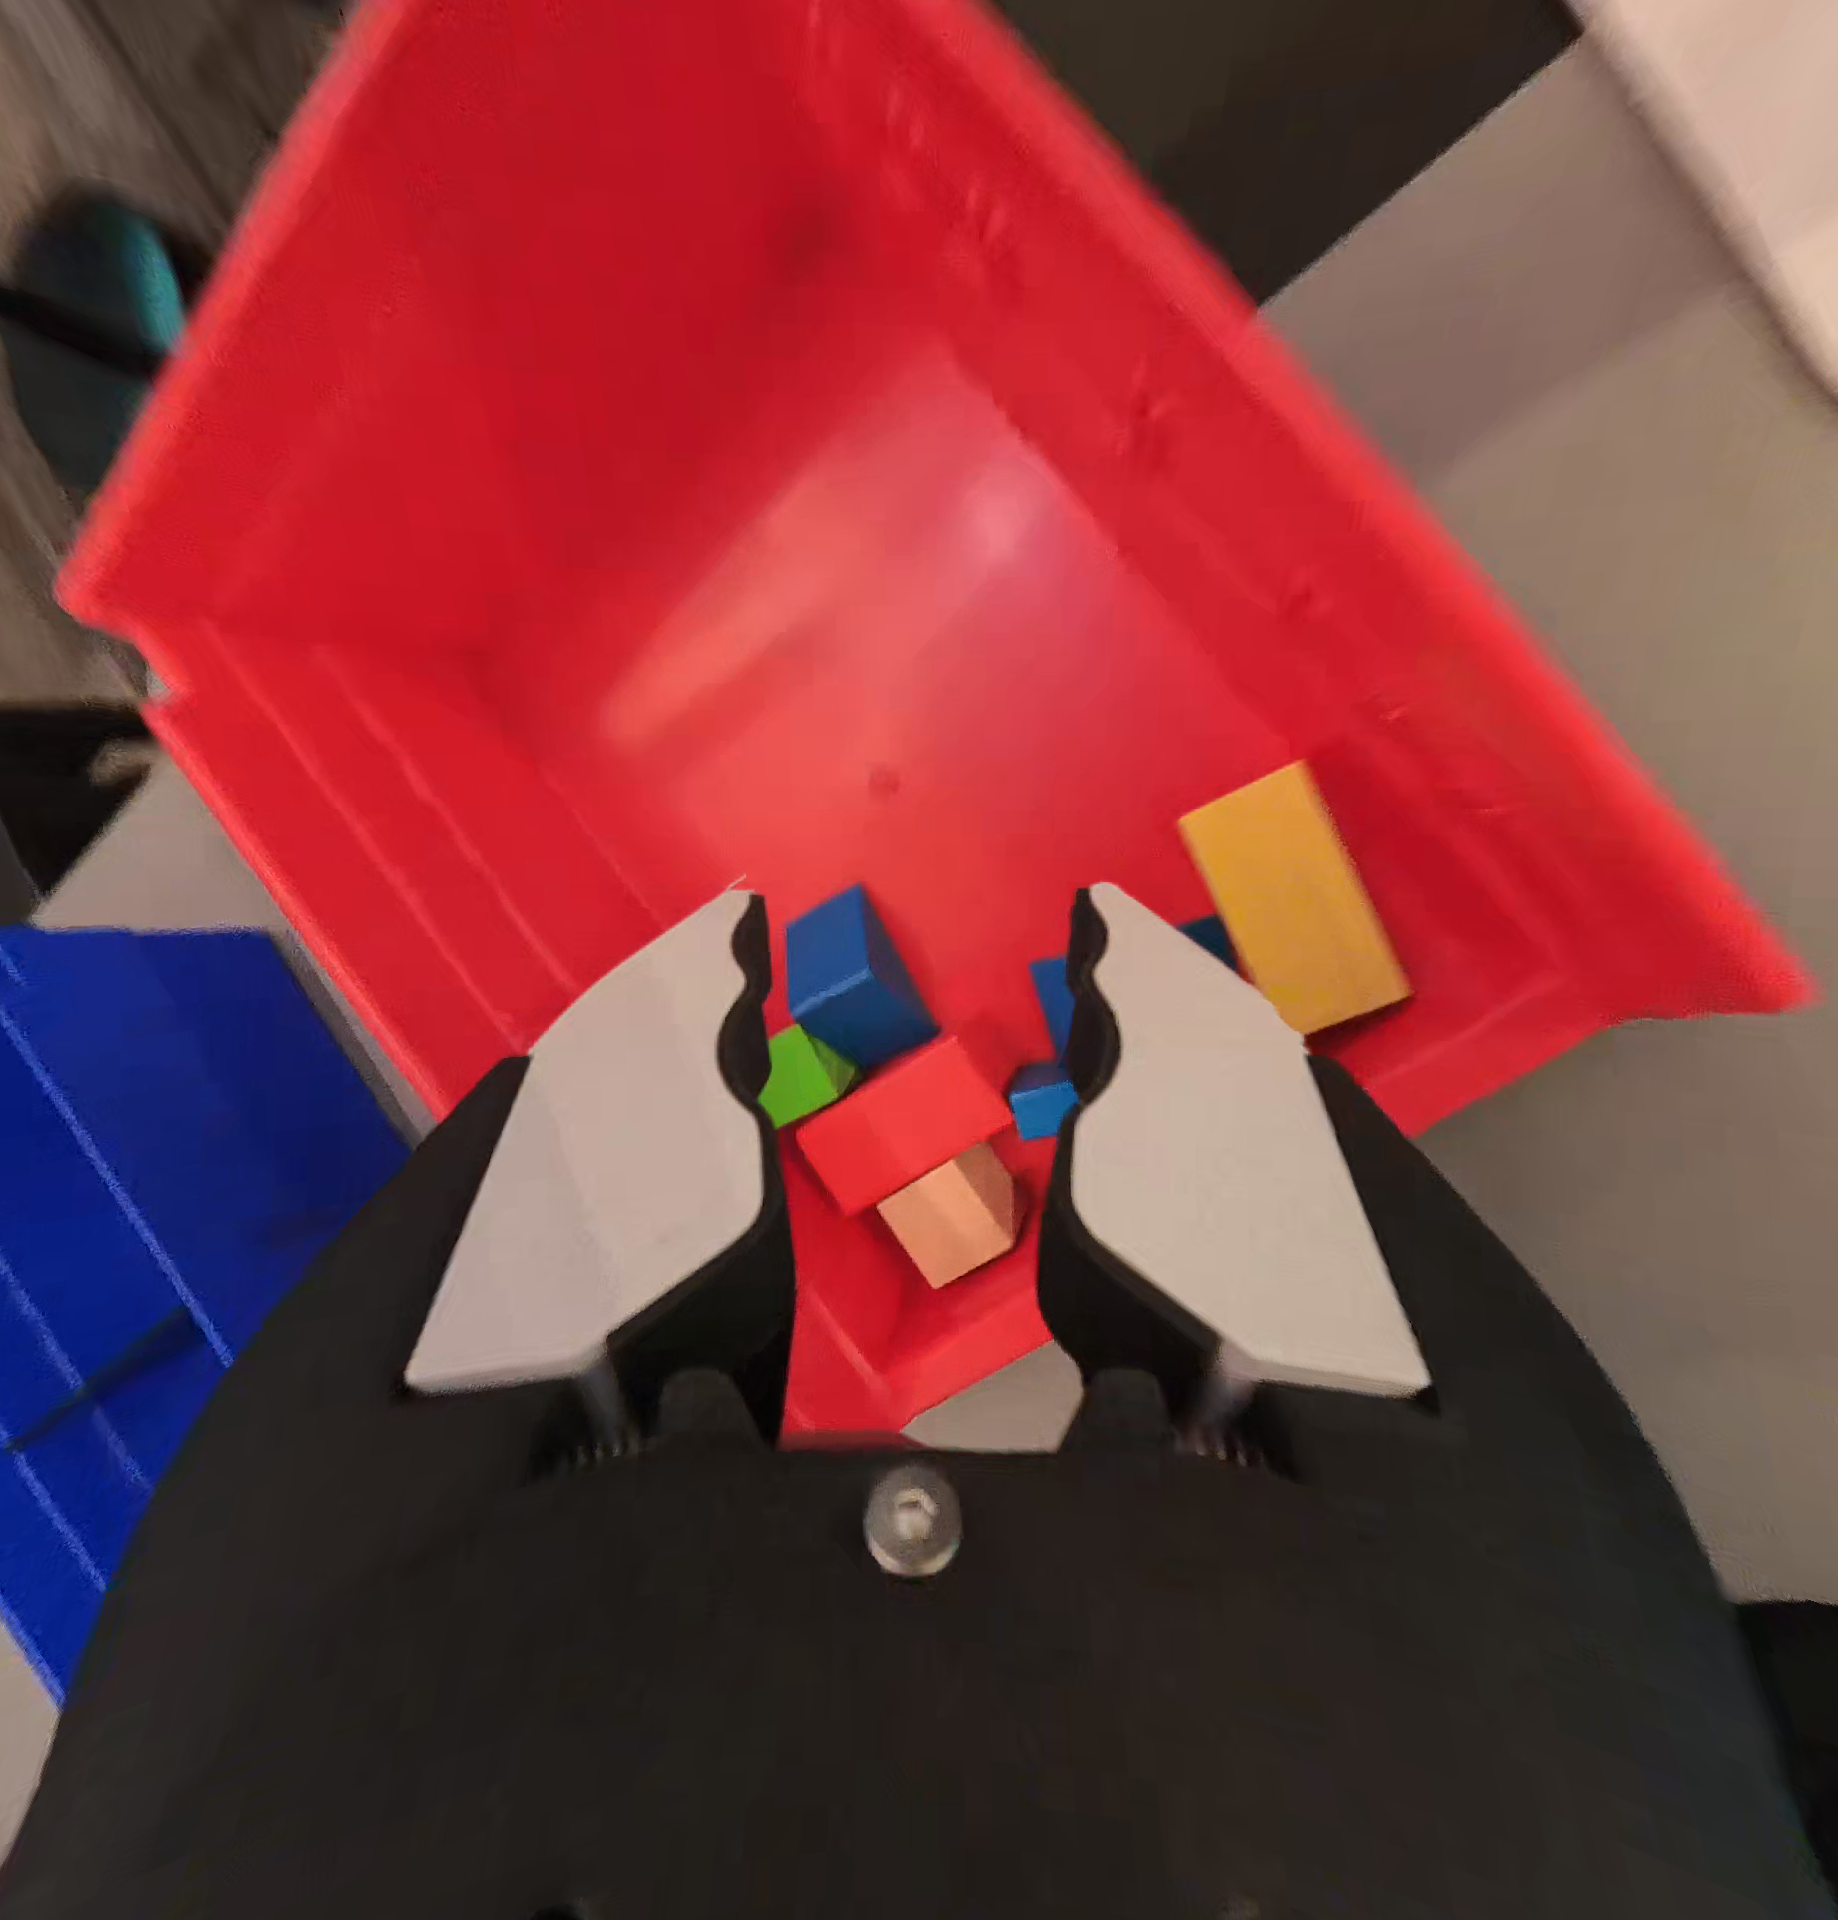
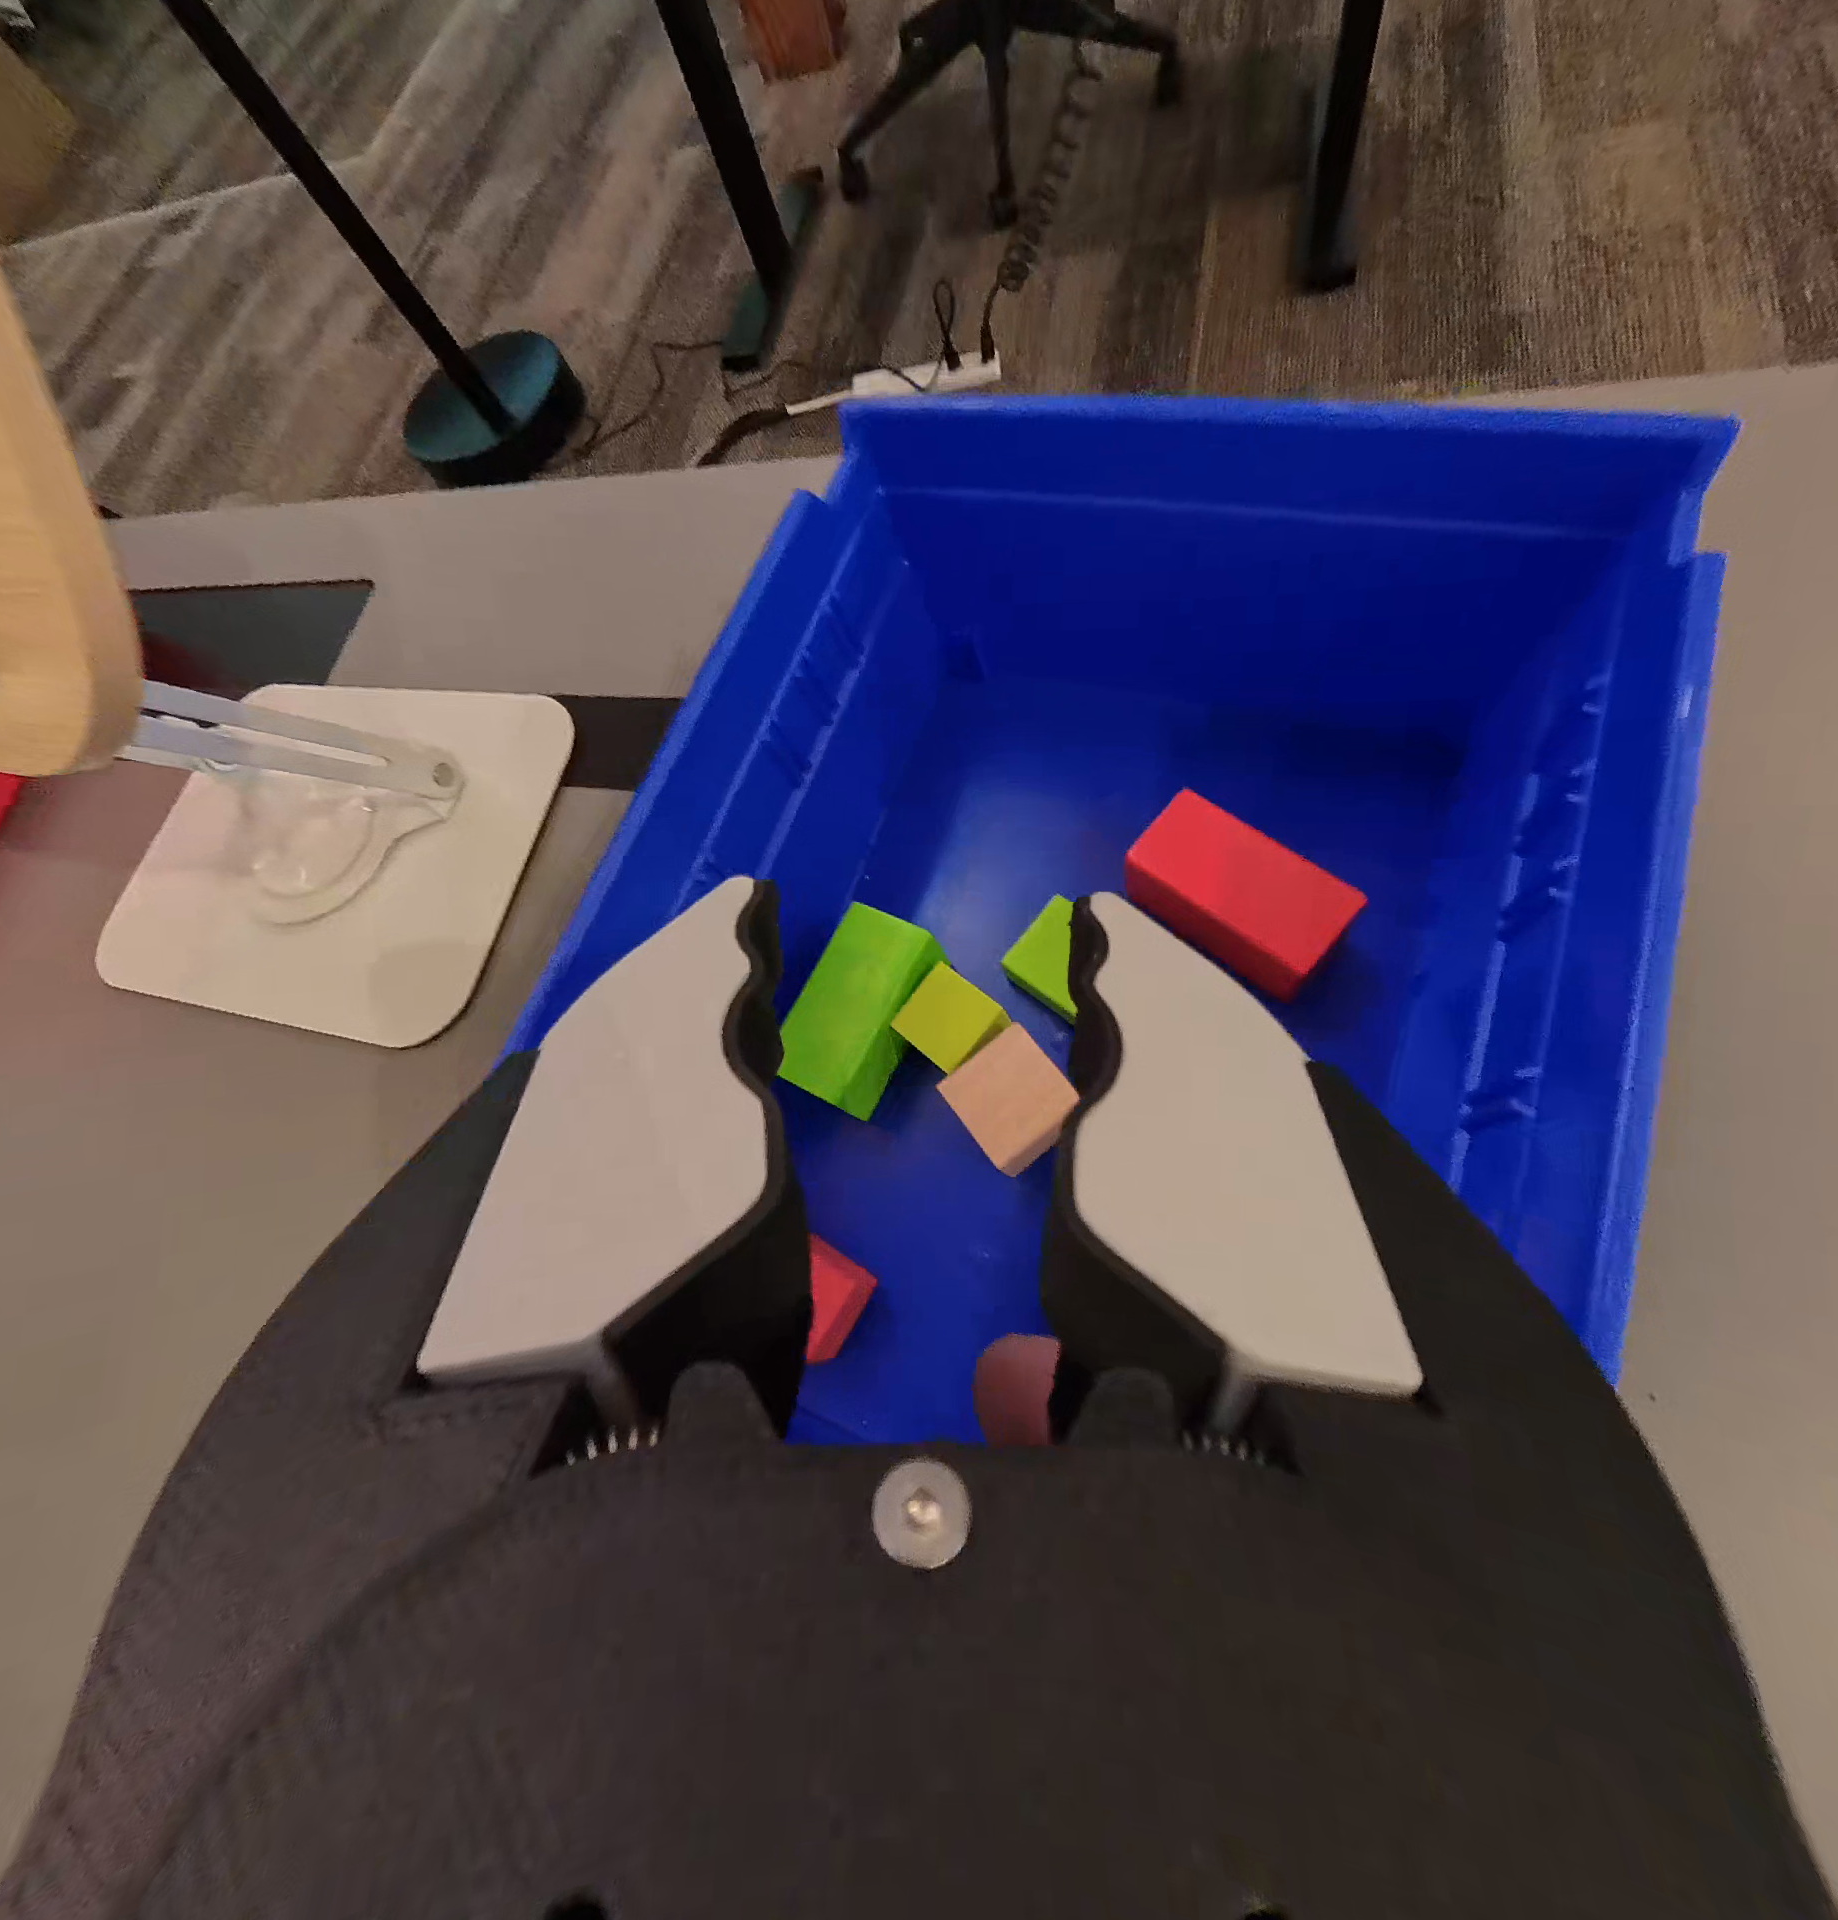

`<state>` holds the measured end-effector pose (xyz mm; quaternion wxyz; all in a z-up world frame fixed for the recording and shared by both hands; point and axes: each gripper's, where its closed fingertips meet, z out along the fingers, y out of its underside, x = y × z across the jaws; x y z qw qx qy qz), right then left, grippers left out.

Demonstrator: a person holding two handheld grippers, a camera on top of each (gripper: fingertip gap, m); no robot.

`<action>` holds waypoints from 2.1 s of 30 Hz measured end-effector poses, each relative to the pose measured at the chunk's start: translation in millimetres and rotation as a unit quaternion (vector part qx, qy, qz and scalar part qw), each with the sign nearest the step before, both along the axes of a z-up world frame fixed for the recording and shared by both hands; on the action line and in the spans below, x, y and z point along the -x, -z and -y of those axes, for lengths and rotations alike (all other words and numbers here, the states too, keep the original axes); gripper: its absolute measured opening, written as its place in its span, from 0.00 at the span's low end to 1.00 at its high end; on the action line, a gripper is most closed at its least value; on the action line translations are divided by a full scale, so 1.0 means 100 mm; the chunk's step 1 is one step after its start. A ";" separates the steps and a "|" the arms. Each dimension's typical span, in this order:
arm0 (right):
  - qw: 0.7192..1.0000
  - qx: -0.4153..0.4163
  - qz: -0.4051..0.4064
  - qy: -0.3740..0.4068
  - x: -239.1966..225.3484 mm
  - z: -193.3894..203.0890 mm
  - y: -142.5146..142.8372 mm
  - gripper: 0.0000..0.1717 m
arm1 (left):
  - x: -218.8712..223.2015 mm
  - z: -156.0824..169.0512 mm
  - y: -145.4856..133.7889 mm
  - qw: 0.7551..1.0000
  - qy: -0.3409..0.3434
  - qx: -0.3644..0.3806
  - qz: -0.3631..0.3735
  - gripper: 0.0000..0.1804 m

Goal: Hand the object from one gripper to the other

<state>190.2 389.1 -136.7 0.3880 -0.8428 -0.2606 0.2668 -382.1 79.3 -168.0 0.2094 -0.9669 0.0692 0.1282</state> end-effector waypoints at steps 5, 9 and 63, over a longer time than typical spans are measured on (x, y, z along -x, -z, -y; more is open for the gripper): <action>1.000 -0.020 -0.003 -0.018 0.09 0.05 -0.12 0.29 | 0.34 0.16 0.58 0.992 -0.064 0.106 -0.006 0.31; 0.999 -0.025 -0.010 -0.028 0.15 0.08 -0.17 0.28 | 0.50 0.30 0.89 0.981 -0.102 0.166 -0.013 0.30; 0.714 -0.559 -0.007 -0.422 2.70 3.00 -1.34 0.42 | -3.37 -0.09 -1.83 0.663 0.436 -0.284 0.538 0.19</action>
